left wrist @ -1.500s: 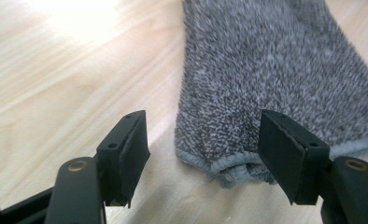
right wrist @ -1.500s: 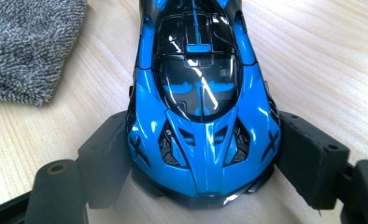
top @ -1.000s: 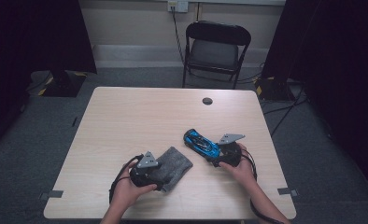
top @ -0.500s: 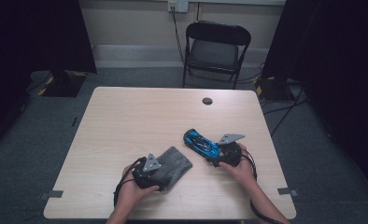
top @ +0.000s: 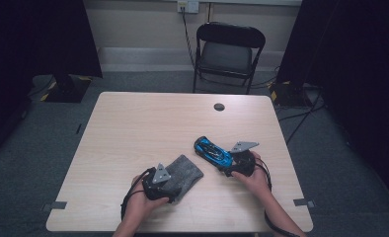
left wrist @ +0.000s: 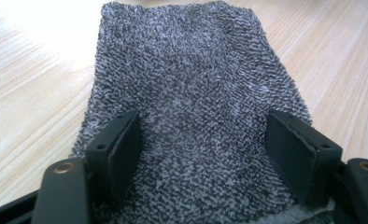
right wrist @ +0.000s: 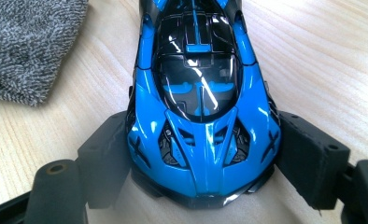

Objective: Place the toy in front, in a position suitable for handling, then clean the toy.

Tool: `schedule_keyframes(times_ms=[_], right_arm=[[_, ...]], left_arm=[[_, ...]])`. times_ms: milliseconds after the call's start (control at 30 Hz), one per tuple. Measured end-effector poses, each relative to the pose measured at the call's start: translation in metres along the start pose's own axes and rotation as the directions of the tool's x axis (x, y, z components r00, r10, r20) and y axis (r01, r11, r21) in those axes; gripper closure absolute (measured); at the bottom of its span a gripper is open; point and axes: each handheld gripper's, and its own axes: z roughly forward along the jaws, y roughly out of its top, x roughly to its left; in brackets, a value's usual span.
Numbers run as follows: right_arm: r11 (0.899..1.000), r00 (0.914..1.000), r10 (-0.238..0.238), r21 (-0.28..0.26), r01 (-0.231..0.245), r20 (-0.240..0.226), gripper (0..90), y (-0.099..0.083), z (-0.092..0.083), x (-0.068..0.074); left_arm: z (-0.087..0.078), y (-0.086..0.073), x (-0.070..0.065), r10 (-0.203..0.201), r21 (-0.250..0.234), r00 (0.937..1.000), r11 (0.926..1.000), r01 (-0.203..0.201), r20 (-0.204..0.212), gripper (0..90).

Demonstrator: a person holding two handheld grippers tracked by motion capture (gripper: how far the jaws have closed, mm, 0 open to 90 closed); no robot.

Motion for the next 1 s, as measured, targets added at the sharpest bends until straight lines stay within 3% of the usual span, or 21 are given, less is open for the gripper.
schedule_keyframes(times_ms=[367,533,733,900,1000], right_arm=[[1.0,1.0,0.0,0.0,0.0,-0.002,23.5,0.0002,0.0002,-0.0002],[1.0,1.0,-0.001,0.0,0.001,-0.002,23.5,0.0002,0.0002,-0.0002],[1.0,1.0,-0.001,0.0,0.001,-0.002,23.5,0.0002,0.0003,-0.0003],[1.0,1.0,-0.001,0.0,0.001,-0.002,23.5,0.0003,0.0003,-0.0003],[1.0,1.0,-0.001,0.0,0.001,-0.002,23.5,0.0003,0.0003,-0.0003]], left_arm=[[-0.002,-0.0005,0.0032,-0.019,-0.006,0.9998,0.9998,0.019,-0.011,39.3],[-0.0039,0.0,0.0043,-0.005,0.0,1.0,1.0,0.005,-0.005,54.5],[-0.0043,0.0024,0.0033,-0.001,0.013,1.0,0.9999,0.001,-0.003,65.3],[-0.0049,0.0041,0.0037,-0.024,0.019,0.9997,0.9995,0.024,-0.004,73.4],[-0.0058,0.0052,0.0067,-0.077,0.016,0.997,0.9969,0.077,0.01,75.0]])
